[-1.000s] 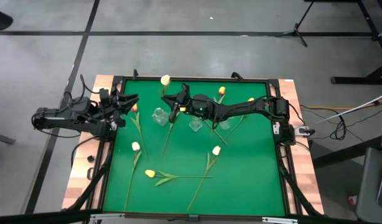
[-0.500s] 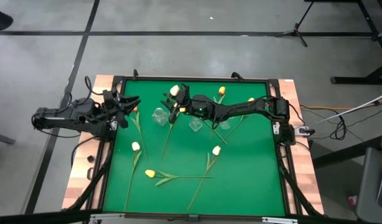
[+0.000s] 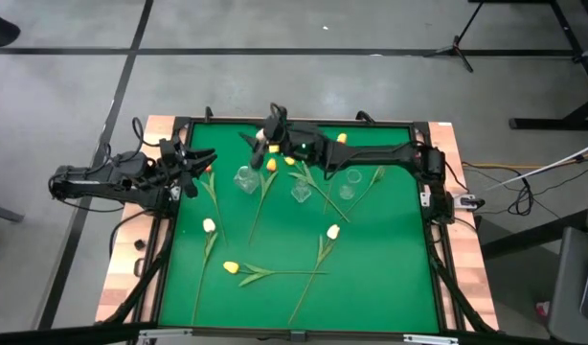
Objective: Sort flowers into vase by color
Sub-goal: Put the left light yellow flower into the left transparent vase
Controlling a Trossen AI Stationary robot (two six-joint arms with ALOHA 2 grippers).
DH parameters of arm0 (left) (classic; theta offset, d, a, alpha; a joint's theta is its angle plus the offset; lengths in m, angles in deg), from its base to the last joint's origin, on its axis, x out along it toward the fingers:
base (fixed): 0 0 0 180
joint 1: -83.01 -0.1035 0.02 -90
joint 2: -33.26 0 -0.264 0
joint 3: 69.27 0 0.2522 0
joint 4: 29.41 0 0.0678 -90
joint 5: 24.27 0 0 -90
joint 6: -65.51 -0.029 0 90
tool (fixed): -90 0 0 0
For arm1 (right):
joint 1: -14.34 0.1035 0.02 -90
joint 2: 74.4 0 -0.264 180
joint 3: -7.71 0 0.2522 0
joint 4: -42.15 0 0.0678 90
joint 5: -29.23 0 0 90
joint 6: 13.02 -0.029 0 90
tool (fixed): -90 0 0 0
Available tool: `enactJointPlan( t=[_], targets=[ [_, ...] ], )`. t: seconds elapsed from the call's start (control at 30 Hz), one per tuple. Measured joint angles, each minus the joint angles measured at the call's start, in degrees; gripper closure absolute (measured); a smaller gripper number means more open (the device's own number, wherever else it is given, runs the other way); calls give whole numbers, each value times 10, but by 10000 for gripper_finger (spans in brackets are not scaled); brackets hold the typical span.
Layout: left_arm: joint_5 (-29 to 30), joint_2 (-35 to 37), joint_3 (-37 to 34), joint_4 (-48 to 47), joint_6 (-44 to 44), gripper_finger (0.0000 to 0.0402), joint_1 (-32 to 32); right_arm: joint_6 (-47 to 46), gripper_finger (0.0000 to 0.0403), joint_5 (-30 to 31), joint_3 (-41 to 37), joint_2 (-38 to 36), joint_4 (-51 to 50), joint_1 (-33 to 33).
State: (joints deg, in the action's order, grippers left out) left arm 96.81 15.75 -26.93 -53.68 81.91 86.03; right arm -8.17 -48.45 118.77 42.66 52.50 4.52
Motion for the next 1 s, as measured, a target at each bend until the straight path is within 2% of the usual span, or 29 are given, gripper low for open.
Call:
enactJointPlan(
  t=[0.17, 0.37, 0.47, 0.6, 0.8, 1.0],
  targets=[
    [0, 0, 0, 0, 0, 300, 0, 0, 219, -15, 34, -1, -15, -27],
    [0, 0, 0, 0, -2, 300, 0, 4, 219, -25, 40, -1, -13, -62],
    [0, 0, 0, 0, -3, 300, 0, 43, 219, -25, 40, -1, 27, -84],
    [-9, 0, 0, -13, 14, 300, 0, 42, 219, -24, 43, -15, 66, -110],
    [-40, -1, 0, -140, 94, 300, 0, 71, 219, -24, 88, -66, 18, -117],
    [-41, -13, 0, -219, 183, 300, 2, 100, 219, -24, 155, -102, -111, -108]
  ],
)
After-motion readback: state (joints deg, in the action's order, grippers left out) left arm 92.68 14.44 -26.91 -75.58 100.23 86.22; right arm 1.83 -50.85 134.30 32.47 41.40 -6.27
